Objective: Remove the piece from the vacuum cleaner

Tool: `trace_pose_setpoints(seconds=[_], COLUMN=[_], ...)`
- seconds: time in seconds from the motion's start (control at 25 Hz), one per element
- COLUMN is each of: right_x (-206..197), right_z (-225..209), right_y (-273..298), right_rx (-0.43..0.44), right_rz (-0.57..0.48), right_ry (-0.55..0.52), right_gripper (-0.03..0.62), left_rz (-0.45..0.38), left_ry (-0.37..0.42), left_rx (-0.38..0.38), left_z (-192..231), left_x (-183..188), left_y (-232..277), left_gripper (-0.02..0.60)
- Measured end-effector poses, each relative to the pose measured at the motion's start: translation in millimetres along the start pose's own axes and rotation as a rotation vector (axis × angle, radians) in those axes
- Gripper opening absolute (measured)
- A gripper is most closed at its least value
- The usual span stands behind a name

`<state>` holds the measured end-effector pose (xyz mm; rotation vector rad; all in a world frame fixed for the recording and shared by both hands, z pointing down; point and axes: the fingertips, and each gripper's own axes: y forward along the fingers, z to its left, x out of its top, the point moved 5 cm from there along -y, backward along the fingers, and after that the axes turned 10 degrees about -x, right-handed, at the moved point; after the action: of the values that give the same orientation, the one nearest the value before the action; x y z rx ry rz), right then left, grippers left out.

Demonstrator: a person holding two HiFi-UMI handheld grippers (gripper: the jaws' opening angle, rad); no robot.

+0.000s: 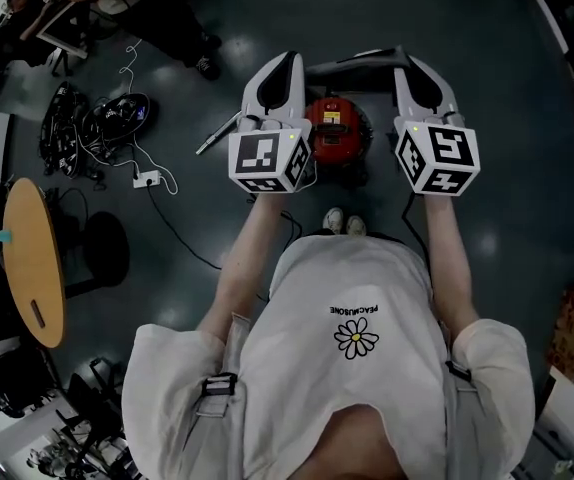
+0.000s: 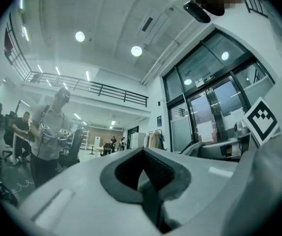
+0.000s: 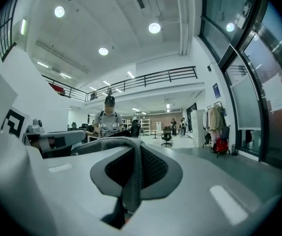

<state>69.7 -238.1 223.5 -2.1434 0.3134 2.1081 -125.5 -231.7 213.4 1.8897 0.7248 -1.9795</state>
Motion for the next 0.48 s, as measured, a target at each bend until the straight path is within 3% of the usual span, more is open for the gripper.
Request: trace_pose_setpoints(seconds=[0.24,0.48], right_x=[1.0,2.1], right_z=[0.0,-3.6], right_y=[1.8,2.3], right_rx=[-0.01,-0.008], right_rz=[-0.002,-0.007], right_ry=[0.01,0.018], right_gripper=[0.037,0.037], left_rz=[-0.007,0.004], left_ry=[0.107,0.073], left_rx=[0.012,-0.005], left_z=[2.2,1.5], left_x=[11.1,10.9], left_y=[2.6,10.3], left_gripper=[0.0,0.0])
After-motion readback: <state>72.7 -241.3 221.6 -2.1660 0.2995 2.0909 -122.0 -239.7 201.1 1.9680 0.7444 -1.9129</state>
